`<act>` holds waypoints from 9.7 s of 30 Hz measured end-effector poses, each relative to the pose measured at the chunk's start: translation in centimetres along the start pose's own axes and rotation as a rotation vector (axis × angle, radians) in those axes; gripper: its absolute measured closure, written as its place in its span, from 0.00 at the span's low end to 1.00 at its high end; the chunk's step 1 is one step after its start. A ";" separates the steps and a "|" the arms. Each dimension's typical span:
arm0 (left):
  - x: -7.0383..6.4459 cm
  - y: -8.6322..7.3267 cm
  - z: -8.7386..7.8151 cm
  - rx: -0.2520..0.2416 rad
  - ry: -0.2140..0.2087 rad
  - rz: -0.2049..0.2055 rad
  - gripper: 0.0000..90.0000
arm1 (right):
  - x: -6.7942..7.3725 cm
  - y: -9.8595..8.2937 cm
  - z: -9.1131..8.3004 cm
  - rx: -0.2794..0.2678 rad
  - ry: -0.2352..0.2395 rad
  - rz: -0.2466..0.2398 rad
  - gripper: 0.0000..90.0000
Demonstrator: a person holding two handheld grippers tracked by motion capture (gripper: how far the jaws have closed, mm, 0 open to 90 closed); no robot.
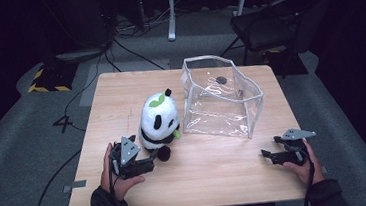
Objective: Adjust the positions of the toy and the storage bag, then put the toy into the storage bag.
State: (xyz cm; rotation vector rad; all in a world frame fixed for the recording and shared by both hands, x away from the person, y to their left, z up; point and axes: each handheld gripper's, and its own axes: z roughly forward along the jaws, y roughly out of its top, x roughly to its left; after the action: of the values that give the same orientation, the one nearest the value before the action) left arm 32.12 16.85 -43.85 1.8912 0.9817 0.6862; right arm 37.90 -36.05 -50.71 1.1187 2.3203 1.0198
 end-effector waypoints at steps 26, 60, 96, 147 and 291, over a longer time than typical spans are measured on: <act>-0.6 4.0 2.4 -0.080 0.049 -0.030 0.14 | 0.0 0.0 0.0 0.000 0.001 0.000 0.19; 2.1 2.6 3.1 -0.062 0.082 -0.059 0.33 | -0.6 1.6 -1.5 -0.060 0.009 0.019 0.22; 3.1 -1.0 -1.5 -0.061 0.111 -0.029 0.32 | -0.3 19.1 -5.5 -0.275 -0.107 -0.005 0.43; 2.7 -1.1 -0.6 -0.080 0.108 -0.026 0.32 | 4.2 18.6 -4.6 -0.141 0.175 -0.132 0.98; 1.4 16.3 5.8 -0.292 0.019 0.010 0.47 | -0.7 0.8 0.9 -0.008 0.003 0.011 0.24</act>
State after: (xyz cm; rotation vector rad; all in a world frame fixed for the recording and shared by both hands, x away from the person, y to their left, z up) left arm 43.15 10.45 -32.03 1.6375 0.8345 0.8083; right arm 39.25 -35.83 -50.68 1.1284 2.3129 1.0344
